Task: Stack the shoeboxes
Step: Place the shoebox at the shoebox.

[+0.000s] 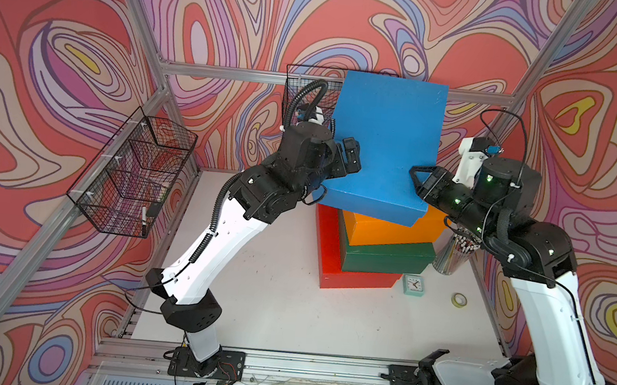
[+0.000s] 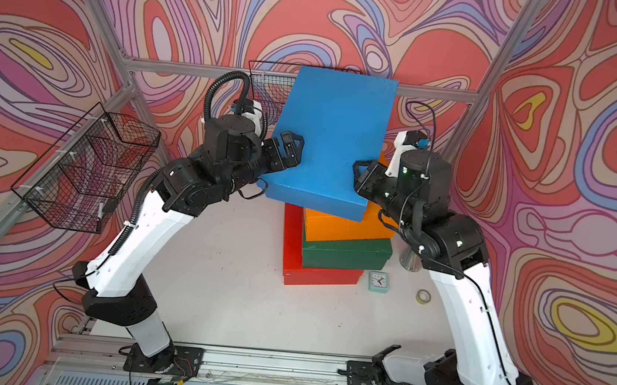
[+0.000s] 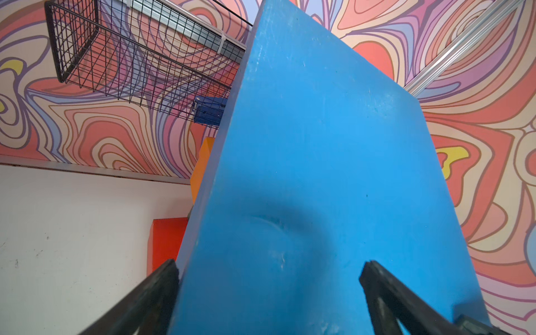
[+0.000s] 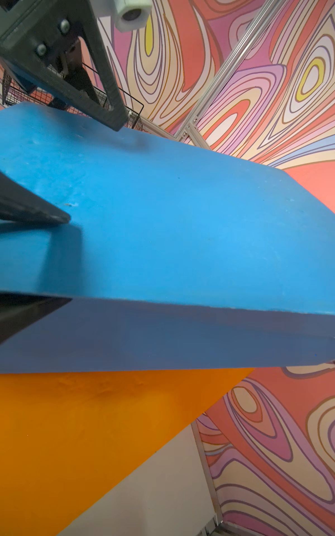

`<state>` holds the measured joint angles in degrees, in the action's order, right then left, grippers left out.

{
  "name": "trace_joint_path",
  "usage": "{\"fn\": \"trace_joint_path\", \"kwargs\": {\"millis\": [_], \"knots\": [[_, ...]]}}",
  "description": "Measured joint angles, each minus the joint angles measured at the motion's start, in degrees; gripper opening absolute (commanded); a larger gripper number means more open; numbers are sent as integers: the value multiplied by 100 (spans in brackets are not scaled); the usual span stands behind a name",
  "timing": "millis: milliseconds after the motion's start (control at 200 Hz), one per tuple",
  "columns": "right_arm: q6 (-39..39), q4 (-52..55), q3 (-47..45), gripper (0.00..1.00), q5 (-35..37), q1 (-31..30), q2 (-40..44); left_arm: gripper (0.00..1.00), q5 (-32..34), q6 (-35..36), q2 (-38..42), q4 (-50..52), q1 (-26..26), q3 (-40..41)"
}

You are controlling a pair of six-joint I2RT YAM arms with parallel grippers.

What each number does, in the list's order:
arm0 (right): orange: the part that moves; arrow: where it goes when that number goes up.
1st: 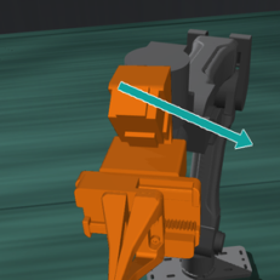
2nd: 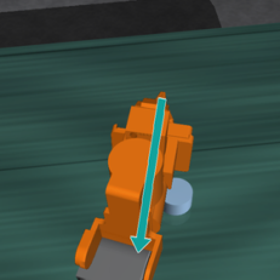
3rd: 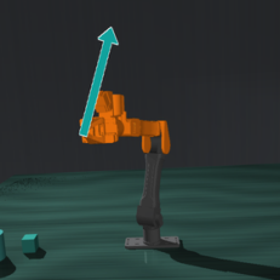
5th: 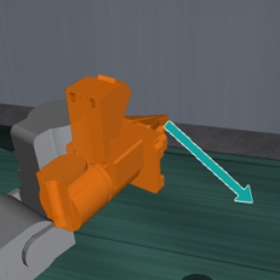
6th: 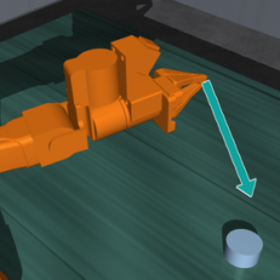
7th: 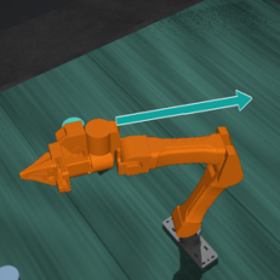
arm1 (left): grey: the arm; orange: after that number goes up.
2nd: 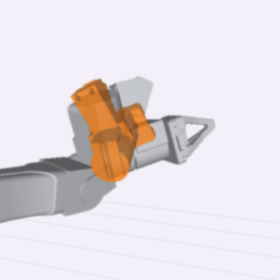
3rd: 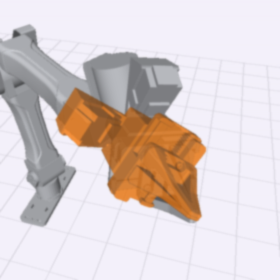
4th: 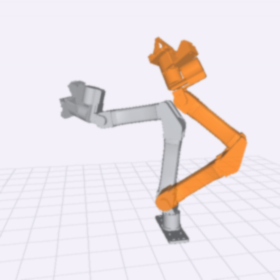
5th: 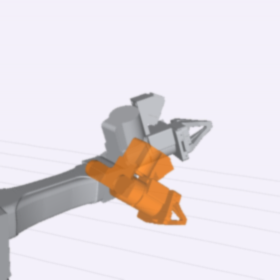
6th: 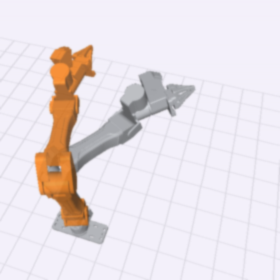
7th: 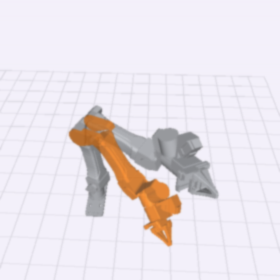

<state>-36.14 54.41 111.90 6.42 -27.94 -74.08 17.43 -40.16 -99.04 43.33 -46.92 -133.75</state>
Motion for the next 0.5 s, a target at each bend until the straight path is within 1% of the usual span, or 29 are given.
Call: {"fn": "trace_joint_path", "kwargs": {"millis": [220, 391, 501], "knots": [[-284, -70, -302, 32, -205, 22, 267, 100, -114, -157, 179, -42, -44, 114], [-420, 234, -326, 37, -236, 22, 481, 100, -111, -251, 223, 26, -227, 118], [-455, 437, -319, 38, -214, 22, 584, 100, -107, -313, 236, 63, -332, 181]]}}
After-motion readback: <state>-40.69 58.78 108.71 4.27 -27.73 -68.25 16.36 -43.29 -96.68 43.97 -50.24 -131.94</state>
